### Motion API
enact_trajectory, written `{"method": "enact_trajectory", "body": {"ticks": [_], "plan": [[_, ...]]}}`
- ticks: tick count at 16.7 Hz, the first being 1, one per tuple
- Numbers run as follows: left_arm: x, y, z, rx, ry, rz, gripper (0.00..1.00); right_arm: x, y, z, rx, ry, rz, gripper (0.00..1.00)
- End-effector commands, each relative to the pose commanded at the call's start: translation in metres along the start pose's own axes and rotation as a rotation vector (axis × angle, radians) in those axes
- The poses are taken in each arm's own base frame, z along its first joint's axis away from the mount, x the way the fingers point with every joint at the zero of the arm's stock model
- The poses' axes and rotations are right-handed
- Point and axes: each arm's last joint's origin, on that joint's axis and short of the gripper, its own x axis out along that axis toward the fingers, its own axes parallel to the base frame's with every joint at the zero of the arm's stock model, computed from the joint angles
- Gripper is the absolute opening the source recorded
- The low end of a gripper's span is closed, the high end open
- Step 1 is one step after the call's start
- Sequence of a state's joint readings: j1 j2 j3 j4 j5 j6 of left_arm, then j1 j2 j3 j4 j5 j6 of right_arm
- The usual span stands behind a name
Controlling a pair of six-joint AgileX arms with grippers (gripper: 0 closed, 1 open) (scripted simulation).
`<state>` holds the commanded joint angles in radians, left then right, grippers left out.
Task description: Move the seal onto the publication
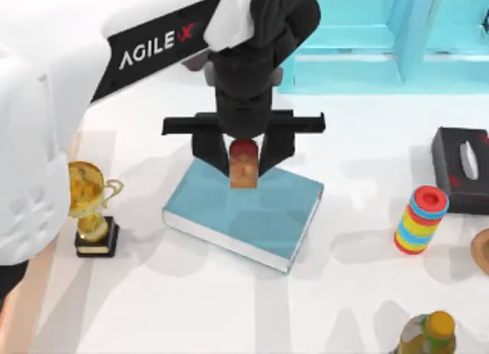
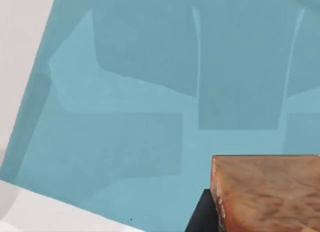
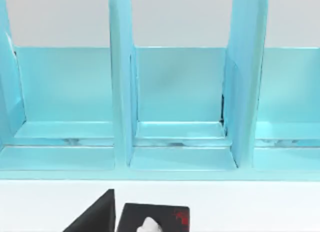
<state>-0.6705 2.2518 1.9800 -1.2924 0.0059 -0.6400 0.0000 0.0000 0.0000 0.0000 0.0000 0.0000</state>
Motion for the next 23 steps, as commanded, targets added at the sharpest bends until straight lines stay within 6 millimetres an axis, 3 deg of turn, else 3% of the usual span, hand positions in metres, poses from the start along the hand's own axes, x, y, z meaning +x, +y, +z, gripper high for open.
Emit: {"method": "enact_trajectory", "body": {"ticks": [8,18,23], "plan": [[0.000,0.000,0.000,0.000,0.000,0.000,0.98,0.000,0.000,0.000,0.000,0.000,0.000,1.00],[0.000,0.001,0.000,-0.002,0.001,0.001,1.00,0.000,0.000,0.000,0.000,0.000,0.000,1.00],[-0.015,0.000,0.001,-0.001,-0.001,0.000,1.00,0.000,0.000,0.000,0.000,0.000,0.000,1.00]]}}
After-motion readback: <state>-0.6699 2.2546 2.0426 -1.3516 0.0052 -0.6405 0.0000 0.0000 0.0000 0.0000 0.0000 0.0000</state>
